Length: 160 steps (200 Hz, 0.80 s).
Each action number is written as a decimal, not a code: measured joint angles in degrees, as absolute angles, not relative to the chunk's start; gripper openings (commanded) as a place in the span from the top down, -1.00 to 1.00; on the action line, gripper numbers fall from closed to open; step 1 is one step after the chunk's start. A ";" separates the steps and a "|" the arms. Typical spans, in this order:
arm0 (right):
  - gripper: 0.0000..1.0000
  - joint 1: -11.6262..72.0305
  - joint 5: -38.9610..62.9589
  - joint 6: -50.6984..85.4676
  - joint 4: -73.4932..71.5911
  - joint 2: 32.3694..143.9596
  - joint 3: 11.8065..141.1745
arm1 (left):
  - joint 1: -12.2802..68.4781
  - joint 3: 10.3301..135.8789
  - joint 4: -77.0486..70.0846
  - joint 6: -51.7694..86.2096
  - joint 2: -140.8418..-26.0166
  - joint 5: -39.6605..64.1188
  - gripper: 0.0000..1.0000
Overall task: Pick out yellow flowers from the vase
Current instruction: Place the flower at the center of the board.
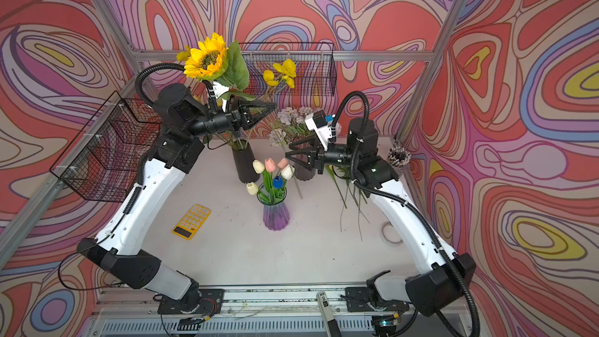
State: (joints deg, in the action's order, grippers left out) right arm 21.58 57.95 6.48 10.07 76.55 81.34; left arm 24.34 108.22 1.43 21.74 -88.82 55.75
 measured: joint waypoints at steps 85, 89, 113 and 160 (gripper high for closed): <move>0.15 21.87 60.10 10.11 8.08 78.61 80.77 | 24.38 108.16 4.91 18.02 -88.82 57.01 1.00; 0.17 21.91 60.27 10.50 7.68 78.70 80.60 | 24.38 108.12 4.91 18.02 -88.79 57.01 1.00; 0.52 22.35 61.82 12.82 5.10 79.70 79.66 | 24.38 107.35 4.86 18.00 -88.68 57.06 1.00; 1.00 23.24 63.48 15.31 2.48 80.38 79.13 | 24.34 106.80 4.84 17.28 -88.66 56.77 0.87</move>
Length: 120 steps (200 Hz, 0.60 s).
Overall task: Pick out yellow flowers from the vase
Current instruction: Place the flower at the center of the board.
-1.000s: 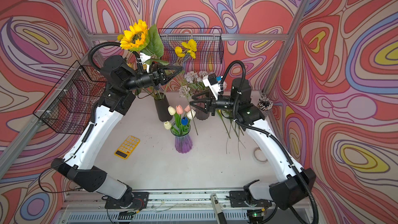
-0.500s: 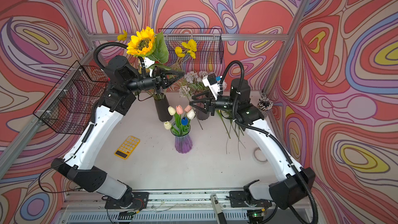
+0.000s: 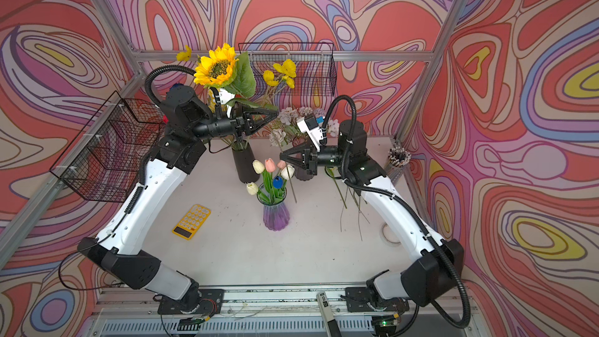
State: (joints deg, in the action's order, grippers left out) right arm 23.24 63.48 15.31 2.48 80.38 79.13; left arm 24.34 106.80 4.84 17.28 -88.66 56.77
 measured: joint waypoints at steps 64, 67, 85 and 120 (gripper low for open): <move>1.00 23.29 62.46 17.50 -2.66 79.83 76.99 | 24.38 102.85 5.21 13.56 -85.78 55.40 -0.20; 1.00 23.29 62.43 17.61 -2.92 79.83 76.99 | 24.38 102.61 5.32 13.21 -85.49 55.18 -0.22; 1.00 23.29 62.35 18.22 -4.60 79.83 76.99 | 24.38 101.34 6.33 10.83 -83.55 53.56 -0.33; 1.00 23.16 62.30 19.55 -7.92 79.83 76.99 | 24.38 99.13 8.23 6.46 -79.31 49.58 -0.40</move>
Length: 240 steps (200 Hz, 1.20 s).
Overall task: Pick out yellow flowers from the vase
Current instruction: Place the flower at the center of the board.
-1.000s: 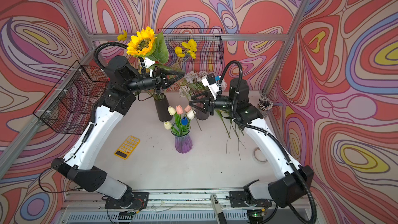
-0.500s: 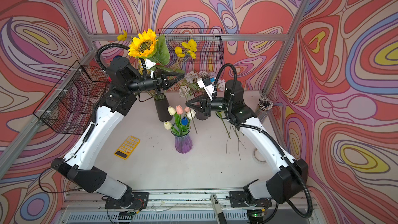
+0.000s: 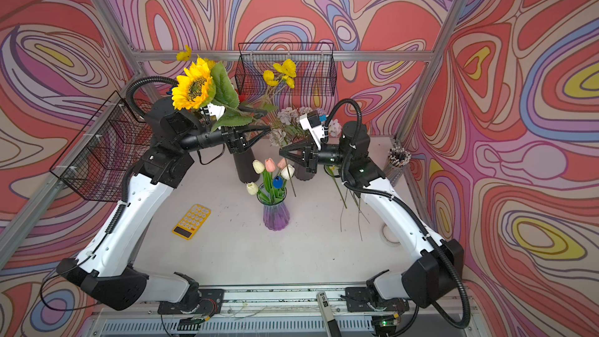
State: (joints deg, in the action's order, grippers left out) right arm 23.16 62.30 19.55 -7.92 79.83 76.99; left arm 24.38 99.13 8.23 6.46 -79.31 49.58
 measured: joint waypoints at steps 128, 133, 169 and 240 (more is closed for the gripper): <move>1.00 13.74 57.30 15.31 -0.67 72.88 74.39 | 23.14 85.17 13.69 1.50 -68.97 35.57 -0.42; 1.00 12.95 56.53 15.33 -0.58 71.99 73.89 | 23.14 84.33 14.28 1.43 -68.03 34.46 -0.42; 1.00 9.87 46.46 13.96 2.11 66.98 71.22 | 23.14 79.50 18.94 0.14 -60.90 25.28 -0.42; 1.00 9.26 20.05 10.85 9.52 64.07 66.61 | 23.11 72.93 25.54 0.30 -53.32 10.11 -0.47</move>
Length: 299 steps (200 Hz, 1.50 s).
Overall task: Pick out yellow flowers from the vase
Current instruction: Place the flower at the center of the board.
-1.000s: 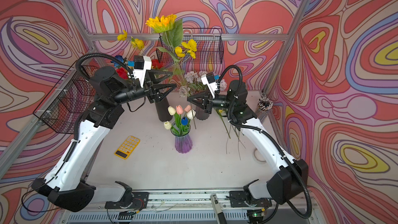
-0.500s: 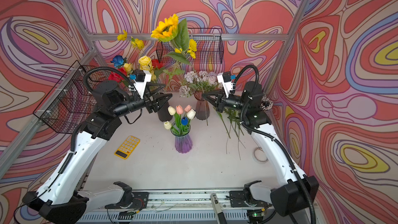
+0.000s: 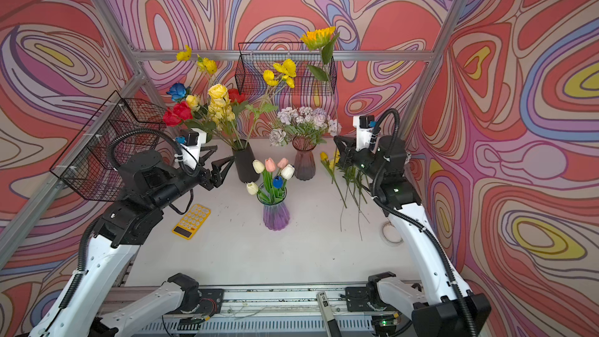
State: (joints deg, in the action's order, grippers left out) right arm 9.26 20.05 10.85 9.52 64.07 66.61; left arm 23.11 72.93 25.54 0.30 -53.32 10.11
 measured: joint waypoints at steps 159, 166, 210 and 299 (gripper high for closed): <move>1.00 3.29 -1.98 15.49 16.43 63.37 52.29 | 22.87 63.59 31.62 1.15 -43.20 -0.34 -0.50; 1.00 3.29 -1.54 15.81 16.45 63.59 51.37 | 22.87 63.13 31.64 1.15 -42.83 -0.56 -0.51; 1.00 3.18 2.44 18.94 16.16 65.98 46.50 | 22.87 61.19 31.88 1.32 -41.32 -1.72 -0.52; 1.00 3.16 5.96 23.68 10.96 68.84 38.89 | 22.87 59.22 31.92 1.30 -40.18 -3.18 -0.53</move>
State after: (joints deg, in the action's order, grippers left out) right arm 3.16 5.96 23.68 10.96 68.84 38.89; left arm 22.87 59.22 31.92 1.30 -40.18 -3.18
